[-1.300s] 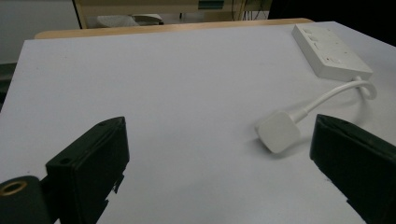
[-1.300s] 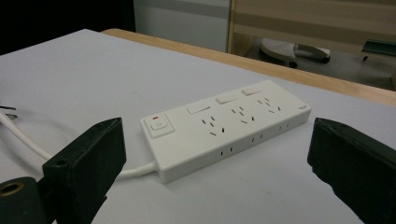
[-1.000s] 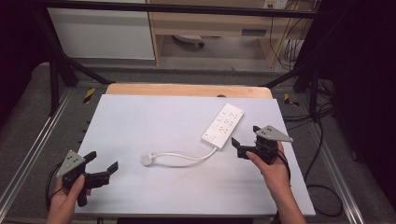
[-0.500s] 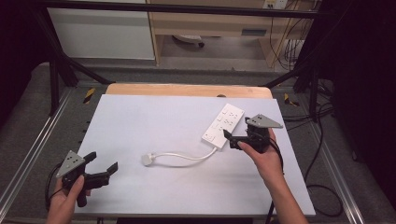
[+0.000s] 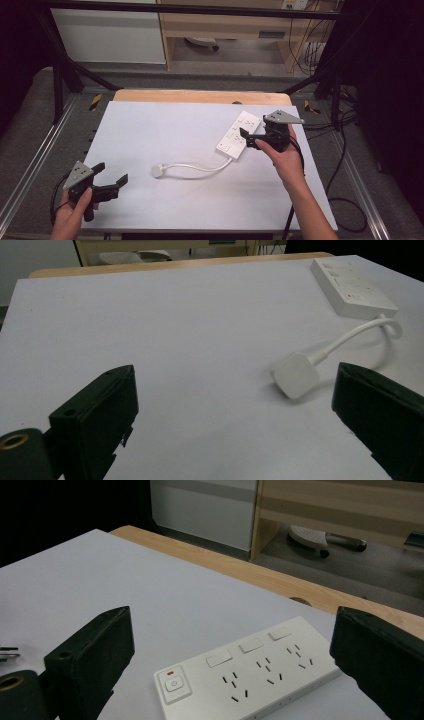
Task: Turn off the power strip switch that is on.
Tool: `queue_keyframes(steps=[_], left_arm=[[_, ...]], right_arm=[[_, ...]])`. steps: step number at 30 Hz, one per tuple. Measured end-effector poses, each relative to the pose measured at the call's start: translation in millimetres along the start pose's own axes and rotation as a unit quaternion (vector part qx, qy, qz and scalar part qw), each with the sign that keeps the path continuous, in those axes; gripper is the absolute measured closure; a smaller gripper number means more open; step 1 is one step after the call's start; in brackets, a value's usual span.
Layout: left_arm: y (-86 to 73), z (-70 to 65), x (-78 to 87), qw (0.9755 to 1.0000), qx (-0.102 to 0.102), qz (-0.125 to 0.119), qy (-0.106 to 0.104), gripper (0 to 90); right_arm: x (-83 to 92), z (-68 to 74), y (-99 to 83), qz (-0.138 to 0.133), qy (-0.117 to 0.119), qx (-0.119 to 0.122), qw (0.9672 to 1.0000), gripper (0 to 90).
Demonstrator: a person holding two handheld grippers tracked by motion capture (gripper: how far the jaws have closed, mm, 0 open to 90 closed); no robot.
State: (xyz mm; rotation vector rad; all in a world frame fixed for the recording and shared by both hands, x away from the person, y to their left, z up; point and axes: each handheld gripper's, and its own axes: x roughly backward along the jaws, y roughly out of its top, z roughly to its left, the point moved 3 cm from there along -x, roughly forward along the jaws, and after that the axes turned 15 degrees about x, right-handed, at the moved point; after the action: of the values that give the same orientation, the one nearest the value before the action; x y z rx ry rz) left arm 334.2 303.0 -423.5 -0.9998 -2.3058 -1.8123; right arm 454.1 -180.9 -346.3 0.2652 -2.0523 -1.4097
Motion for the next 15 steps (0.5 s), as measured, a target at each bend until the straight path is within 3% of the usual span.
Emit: queue_keyframes(steps=[15], left_arm=[[0.2,1.8,-2.9,0.9999,0.010,0.000,0.003,4.6]], right_arm=[[-2.1,-15.4,-0.6,0.009,-0.004,-0.011,0.9999,4.9]])
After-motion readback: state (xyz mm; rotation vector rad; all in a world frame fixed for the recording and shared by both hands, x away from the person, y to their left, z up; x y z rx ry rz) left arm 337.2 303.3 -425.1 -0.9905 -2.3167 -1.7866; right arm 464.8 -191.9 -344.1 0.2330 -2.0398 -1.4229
